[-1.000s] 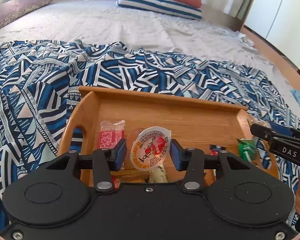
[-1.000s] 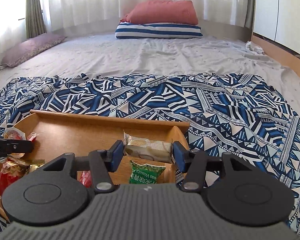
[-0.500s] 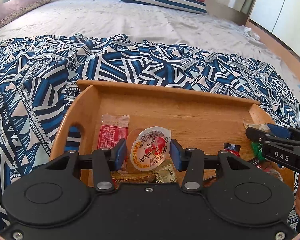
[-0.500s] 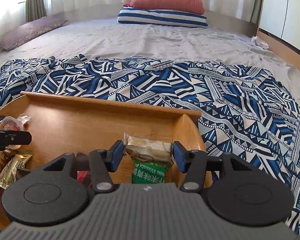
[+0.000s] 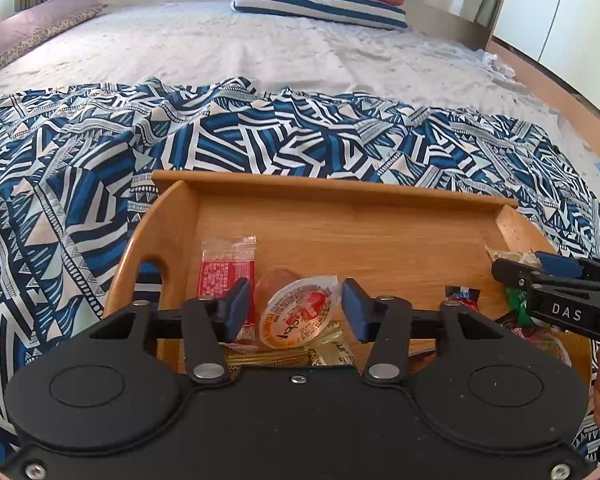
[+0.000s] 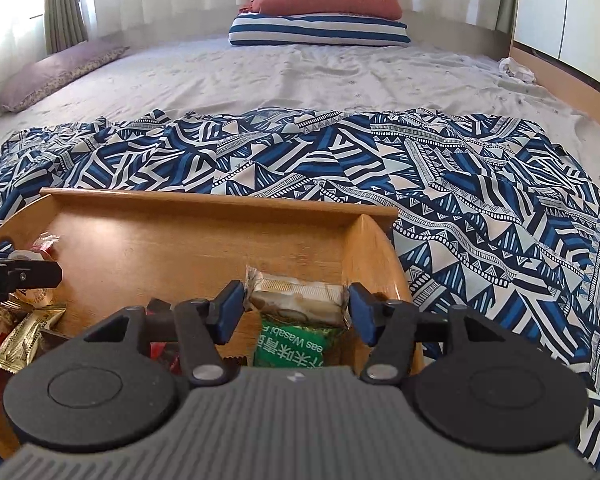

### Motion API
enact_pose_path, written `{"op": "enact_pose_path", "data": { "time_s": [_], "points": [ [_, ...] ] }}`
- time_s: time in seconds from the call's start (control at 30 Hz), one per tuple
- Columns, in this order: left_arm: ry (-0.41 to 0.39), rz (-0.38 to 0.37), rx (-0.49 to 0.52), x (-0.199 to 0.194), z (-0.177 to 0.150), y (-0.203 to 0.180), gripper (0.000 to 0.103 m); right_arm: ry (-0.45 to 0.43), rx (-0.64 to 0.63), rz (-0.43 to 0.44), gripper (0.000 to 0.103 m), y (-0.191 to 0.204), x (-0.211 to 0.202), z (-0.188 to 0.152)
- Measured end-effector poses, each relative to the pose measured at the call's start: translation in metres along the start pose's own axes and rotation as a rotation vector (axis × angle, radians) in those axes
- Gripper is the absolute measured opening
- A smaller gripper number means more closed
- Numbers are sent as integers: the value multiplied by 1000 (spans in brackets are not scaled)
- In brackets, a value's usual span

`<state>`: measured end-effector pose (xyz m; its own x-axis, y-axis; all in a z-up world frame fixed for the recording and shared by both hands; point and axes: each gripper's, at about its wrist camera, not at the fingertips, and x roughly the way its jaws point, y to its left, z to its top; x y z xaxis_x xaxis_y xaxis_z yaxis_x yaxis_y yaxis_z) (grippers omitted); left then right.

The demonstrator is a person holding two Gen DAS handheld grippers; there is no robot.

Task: Organize snacks
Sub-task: 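Lower the jelly cup and bar into the tray and open both tools, then withdraw both tools from the tray toward the Biscoff packet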

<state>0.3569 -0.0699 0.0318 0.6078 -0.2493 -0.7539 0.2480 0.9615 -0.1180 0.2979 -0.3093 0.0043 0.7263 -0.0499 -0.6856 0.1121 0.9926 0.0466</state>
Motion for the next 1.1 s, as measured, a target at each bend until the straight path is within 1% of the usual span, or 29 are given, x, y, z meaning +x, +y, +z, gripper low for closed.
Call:
{"op": "enact_pose_path", "data": {
  "time_s": [0.03,0.07,0.1,0.17,0.33,0.4,0.5,0.63,0.73,0.9,1.0,1.1],
  "points": [
    [-7,2,0,-2,1,0,55,-3,0,4,68,0,-2,0],
    [-14,5,-1,-4,1,-1,61,-5,1,12,75,0,-4,1],
    [-24,7,-2,-7,1,-1,70,-6,2,19,75,0,-6,1],
    [-47,1,-3,-14,1,-1,80,-14,-1,28,76,1,-11,2],
    [-72,-13,10,-37,0,-3,82,-59,-13,40,79,5,-33,4],
    [-85,-16,25,-49,-4,-5,84,-83,-21,53,82,7,-45,4],
    [-100,-25,46,-70,-13,-7,85,-114,-32,73,85,12,-66,2],
    [-91,-42,73,-97,-32,-9,86,-143,-62,106,87,20,-95,-10],
    [-81,-59,100,-115,-50,-10,87,-170,-102,126,89,29,-118,-28],
    [-70,-92,123,-142,-81,-10,88,-209,-213,155,90,47,-153,-71],
    [-66,-107,126,-153,-100,-8,89,-217,-267,162,91,57,-167,-96],
    [-61,-101,140,-159,-117,-9,89,-213,-306,168,92,61,-176,-117]
  ]
}}
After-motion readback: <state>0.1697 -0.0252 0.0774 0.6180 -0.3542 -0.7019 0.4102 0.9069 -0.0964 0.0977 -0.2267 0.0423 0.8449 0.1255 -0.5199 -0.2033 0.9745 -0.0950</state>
